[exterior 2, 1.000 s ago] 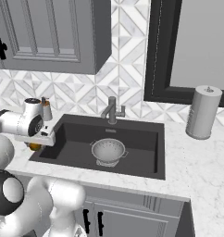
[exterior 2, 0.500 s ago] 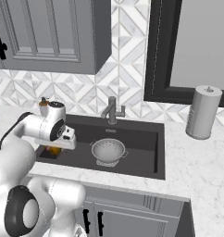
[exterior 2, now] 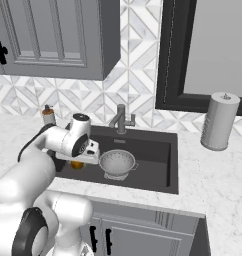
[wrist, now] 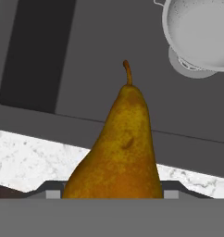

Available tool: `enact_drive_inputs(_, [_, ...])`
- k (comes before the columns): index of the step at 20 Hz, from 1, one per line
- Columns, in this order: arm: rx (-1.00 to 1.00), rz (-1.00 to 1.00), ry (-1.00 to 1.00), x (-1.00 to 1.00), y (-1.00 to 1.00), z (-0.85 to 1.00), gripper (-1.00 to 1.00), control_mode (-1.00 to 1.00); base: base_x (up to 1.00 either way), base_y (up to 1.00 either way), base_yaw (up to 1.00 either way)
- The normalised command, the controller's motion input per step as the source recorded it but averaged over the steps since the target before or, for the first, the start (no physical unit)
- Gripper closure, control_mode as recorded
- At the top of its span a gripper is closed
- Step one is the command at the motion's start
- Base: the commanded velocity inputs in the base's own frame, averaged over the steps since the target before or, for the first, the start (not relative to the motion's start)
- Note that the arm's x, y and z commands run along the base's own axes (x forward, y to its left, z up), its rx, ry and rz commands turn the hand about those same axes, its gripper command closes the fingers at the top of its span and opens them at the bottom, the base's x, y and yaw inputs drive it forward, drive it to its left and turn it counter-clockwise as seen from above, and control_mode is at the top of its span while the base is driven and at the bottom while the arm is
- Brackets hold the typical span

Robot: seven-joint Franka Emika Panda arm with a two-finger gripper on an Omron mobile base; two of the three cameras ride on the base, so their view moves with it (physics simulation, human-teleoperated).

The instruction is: Put the colander in the sink, put the pear in the colander, and turn on the sink faucet and pour water over the colander.

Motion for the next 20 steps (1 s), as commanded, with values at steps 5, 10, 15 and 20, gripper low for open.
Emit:
enact_drive_inputs(5, [0.02,0.03,-0.01,0.14,-0.53,-0.12,1.00,-1.00,0.00,0.00,0.00])
enact_drive_inputs(10, [0.00,0.03,-0.01,0.12,-0.36,-0.10,1.00,-1.00,0.00,0.00,0.00])
enact_drive_inputs(15, [0.01,0.00,0.00,0.24,-0.28,-0.03,1.00,-1.00,0.00,0.00,0.00])
enact_drive_inputs(20, [0.02,0.00,0.00,0.37,-0.27,-0.01,1.00,-1.00,0.00,0.00,0.00])
